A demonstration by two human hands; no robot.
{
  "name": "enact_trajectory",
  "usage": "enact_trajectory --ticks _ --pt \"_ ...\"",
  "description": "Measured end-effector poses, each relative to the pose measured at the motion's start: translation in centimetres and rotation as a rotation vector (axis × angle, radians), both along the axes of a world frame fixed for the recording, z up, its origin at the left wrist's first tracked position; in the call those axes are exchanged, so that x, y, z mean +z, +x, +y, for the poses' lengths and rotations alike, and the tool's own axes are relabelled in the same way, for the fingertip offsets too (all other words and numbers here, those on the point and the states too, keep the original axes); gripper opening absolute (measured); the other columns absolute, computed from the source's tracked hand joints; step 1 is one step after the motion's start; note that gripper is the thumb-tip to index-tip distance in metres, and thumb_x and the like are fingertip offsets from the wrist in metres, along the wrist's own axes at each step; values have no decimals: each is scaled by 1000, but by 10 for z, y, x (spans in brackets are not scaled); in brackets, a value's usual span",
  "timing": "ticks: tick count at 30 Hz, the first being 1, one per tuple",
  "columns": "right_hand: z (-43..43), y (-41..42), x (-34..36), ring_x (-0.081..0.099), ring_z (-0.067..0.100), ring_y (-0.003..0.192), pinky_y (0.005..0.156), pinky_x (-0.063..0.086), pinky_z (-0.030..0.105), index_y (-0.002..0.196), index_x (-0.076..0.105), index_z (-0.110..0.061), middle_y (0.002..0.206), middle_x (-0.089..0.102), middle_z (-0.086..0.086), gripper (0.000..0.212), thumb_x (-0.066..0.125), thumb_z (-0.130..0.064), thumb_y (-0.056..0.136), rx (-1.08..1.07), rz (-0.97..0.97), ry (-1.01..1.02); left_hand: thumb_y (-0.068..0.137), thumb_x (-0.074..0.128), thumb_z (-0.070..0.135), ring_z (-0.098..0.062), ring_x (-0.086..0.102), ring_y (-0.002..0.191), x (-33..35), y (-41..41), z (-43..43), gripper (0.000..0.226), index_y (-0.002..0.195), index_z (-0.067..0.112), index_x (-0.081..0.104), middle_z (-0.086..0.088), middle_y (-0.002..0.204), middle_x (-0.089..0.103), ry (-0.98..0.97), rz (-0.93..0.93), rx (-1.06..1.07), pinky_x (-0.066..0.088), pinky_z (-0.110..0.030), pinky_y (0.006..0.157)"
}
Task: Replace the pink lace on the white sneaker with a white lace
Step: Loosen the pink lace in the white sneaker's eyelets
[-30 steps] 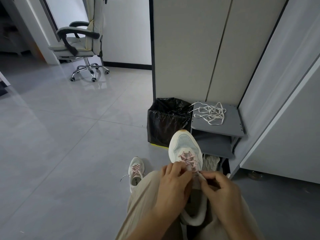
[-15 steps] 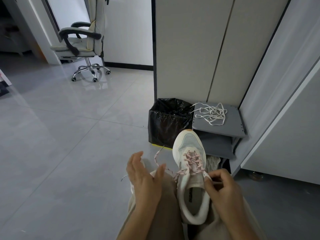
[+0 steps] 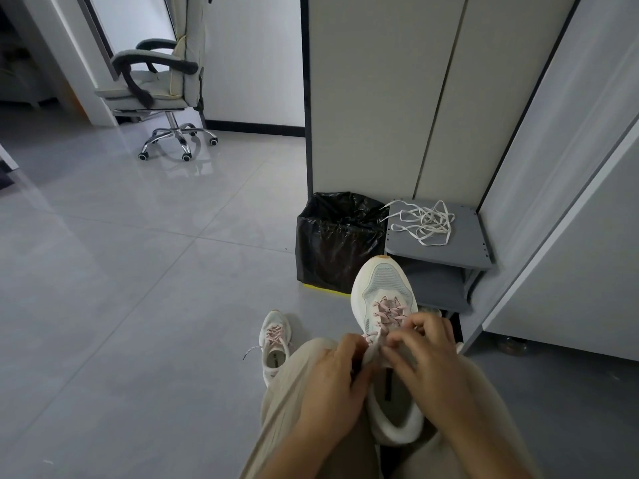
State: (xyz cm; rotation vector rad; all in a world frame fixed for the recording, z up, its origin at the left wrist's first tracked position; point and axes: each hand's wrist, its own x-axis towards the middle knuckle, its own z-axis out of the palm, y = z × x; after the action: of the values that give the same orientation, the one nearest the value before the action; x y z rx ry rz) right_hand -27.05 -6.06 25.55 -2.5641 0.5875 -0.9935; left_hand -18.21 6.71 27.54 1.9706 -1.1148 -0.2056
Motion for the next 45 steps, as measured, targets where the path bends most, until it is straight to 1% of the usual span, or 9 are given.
enact_trajectory --ticks 7,12,18,22,25,29,33,38,45 --pt "-7 -14 10 49 0 83 73 41 12 80 48 -29 91 49 -3 10 50 -39 77 -116 -430 438 95 48 26 15 47 74 1 2 1 16 101 12 54 21 66 46 -27 57 21 34 -6 63" --pt "2 -8 6 44 15 100 84 42 20 98 62 -22 106 48 -4 27 53 -41 81 -20 -106 18 95 48 29 8 49 68 1 1 0 16 98 15 54 19 65 46 -54 33 -20 34 -9 60" --pt "4 0 4 42 14 86 77 33 22 81 63 -18 87 55 -3 23 50 -37 81 -35 0 -226 93 46 32 9 47 65 -2 0 0 20 96 14 55 16 68 49 -83 -30 -29 34 -8 58" --pt "-6 -13 6 45 16 85 76 34 8 81 60 -16 86 51 -1 36 47 -50 84 -135 -236 195 96 46 30 7 49 66 -3 -1 0 12 94 19 51 20 63 45 -76 19 21 34 -9 58" --pt "-17 -22 7 51 25 86 73 39 14 87 53 -41 90 51 4 25 43 -63 81 -212 -386 414 96 47 28 8 50 71 -2 -1 0 11 96 18 52 20 64 52 -73 61 28 34 -8 60" --pt "-6 -13 8 42 14 97 85 33 9 96 58 -16 101 53 10 31 49 -42 82 -156 -226 153 95 48 26 11 50 72 -1 0 -2 11 98 17 53 41 74 51 -74 64 -17 35 -6 61" --pt "3 -1 2 42 15 99 83 34 28 107 52 -28 105 53 -3 33 48 -47 79 -123 36 -170 95 47 32 6 50 68 -3 -2 -3 19 98 15 55 21 65 50 -99 45 -47 36 -9 59" --pt "3 -1 1 42 15 89 77 31 29 107 48 -31 93 59 -4 37 60 -39 73 -138 92 -238 93 47 35 10 47 69 -4 -1 1 24 97 14 58 20 70 48 -113 -53 -56 35 -7 62" --pt "0 -4 6 43 16 84 75 29 24 89 59 -23 83 59 -6 21 45 -38 86 4 97 -279 91 51 27 14 44 66 -2 -2 3 14 93 15 57 22 64 39 -77 -107 -38 31 -2 60"
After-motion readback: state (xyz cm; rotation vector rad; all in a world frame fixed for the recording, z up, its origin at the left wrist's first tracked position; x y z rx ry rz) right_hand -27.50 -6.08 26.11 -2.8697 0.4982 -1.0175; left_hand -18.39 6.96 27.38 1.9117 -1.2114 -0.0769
